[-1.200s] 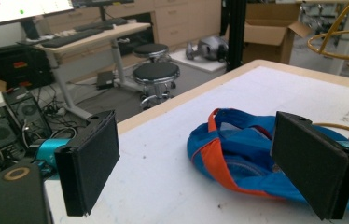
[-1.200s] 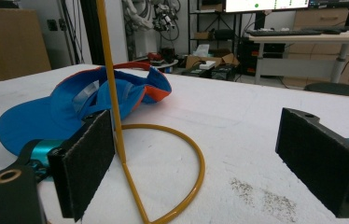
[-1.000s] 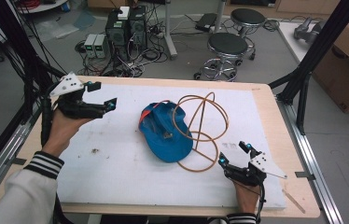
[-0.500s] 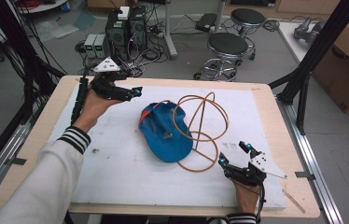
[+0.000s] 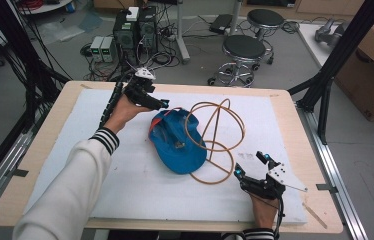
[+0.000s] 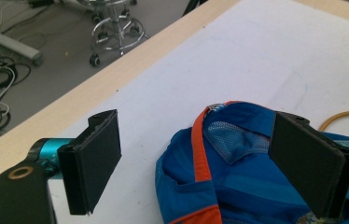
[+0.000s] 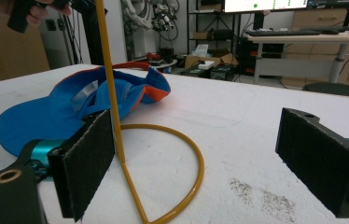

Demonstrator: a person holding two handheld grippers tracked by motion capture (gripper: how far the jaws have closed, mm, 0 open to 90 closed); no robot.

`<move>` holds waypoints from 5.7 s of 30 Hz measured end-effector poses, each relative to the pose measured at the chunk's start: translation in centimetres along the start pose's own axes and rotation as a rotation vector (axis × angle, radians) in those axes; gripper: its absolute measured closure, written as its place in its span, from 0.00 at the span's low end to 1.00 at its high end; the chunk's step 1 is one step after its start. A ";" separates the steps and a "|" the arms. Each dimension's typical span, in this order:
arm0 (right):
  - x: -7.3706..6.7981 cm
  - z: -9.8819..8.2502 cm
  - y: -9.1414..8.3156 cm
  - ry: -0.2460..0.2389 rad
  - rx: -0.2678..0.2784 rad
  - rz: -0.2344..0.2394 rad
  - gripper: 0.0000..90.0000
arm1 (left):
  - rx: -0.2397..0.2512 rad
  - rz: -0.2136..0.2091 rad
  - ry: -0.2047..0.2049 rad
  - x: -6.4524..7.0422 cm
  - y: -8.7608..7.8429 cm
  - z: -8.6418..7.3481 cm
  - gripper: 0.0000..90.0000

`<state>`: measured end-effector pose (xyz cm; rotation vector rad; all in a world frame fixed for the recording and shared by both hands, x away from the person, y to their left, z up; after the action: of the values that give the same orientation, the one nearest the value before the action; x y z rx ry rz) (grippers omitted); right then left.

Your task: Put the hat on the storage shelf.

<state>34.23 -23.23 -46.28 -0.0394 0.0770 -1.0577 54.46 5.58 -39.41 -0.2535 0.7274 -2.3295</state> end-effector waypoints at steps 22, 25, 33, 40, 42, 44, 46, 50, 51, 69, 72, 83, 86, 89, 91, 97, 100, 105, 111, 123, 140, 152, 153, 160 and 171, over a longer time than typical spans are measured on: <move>0.1 0.0 0.0 0.011 0.002 -0.006 0.12 | -0.265 0.024 0.029 0.8 4.6 -3.7 0.34; 0.1 0.0 -0.1 0.013 0.002 -0.005 0.12 | -0.280 0.020 0.037 1.0 4.9 -4.0 0.41; 0.1 0.0 -0.1 0.014 0.005 -0.005 0.12 | -0.328 0.054 0.075 1.3 5.5 -4.6 0.61; 0.2 0.1 -0.1 0.018 0.009 -0.007 0.12 | -0.345 0.062 0.071 1.3 5.8 -4.9 0.79; 0.2 0.1 -0.1 0.018 0.010 -0.007 0.12 | -0.353 0.061 0.066 1.5 5.9 -5.1 0.85; 0.2 0.1 -0.1 0.018 0.011 -0.006 0.12 | -0.355 0.060 0.063 1.5 6.0 -5.1 0.91; 0.2 0.1 -0.1 0.019 0.010 -0.008 0.12 | -0.357 0.066 0.072 1.6 5.9 -5.0 0.96; 0.2 0.1 -0.1 0.019 0.013 -0.008 0.12 | -0.360 0.076 0.072 1.4 5.7 -5.0 0.98; 0.2 0.1 -0.1 0.019 0.013 -0.008 0.12 | -0.360 0.076 0.072 1.4 5.7 -5.0 0.98; 0.2 0.1 -0.2 0.009 0.018 -0.009 0.12 | 0.021 0.029 -0.049 0.6 1.9 -0.4 0.99; 0.2 0.1 -0.2 0.009 0.018 -0.009 0.12 | 0.125 0.038 -0.063 0.5 0.8 1.1 0.99; 0.1 0.1 -0.2 0.012 0.018 -0.011 0.12 | 0.461 -0.022 -0.067 0.9 -3.5 5.7 0.99; 0.1 0.1 -0.2 0.013 0.019 -0.008 0.12 | 0.482 -0.027 -0.066 0.7 -4.4 5.9 0.99; 0.1 0.1 -0.2 0.012 0.017 -0.010 0.12 | 0.500 -0.016 -0.059 0.4 -5.4 6.2 0.99; 0.1 0.1 -0.2 0.007 0.018 -0.011 0.12 | 0.507 -0.009 -0.058 0.2 -5.8 6.3 0.99; 0.0 0.1 -0.2 0.008 0.014 -0.011 0.12 | 0.524 0.038 -0.035 -1.0 -7.7 6.4 0.99; 0.0 0.1 -0.2 0.007 0.013 -0.011 0.12 | 0.541 0.057 -0.032 -1.5 -8.6 6.5 0.99; 0.0 0.1 -0.2 -0.001 0.015 -0.010 0.12 | 0.544 0.104 -0.017 -2.5 -10.2 6.3 0.99; 0.0 0.1 -0.2 -0.001 0.015 -0.010 0.12 | 0.549 0.137 -0.010 -3.2 -12.4 6.0 0.99; 0.0 0.1 -0.2 0.001 0.017 -0.014 0.12 | 0.512 0.165 0.017 -2.4 -15.1 4.0 0.99; 0.0 0.1 -0.2 -0.004 0.021 -0.014 0.12 | 0.466 0.064 0.081 4.1 -15.6 3.1 0.98; 0.0 0.1 -0.2 -0.004 0.021 -0.014 0.12 | 0.429 0.005 0.045 7.3 -15.7 1.9 0.98; 0.0 0.1 -0.2 -0.004 0.022 -0.014 0.12 | 0.425 -0.007 0.039 7.6 -15.7 1.7 0.98; 0.0 0.1 -0.2 -0.004 0.020 -0.013 0.12 | 0.395 -0.089 0.020 10.1 -15.9 0.6 0.97; 0.0 0.1 -0.2 -0.007 0.023 -0.014 0.12 | 0.340 -0.246 0.015 12.7 -15.8 -0.5 0.78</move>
<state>34.03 -23.30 -46.12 -0.0226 0.0580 -1.0721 36.07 7.19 -31.11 -0.1806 0.3091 -2.6430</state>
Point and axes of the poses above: each handheld gripper's, and its own axes: y roughly forward along the jaws, z roughly out of its top, x roughly to its right, the point moved 10 cm from there along y, roughly forward along the jaws, and after that the axes turned 2 degrees about x, right-handed, at the moved point
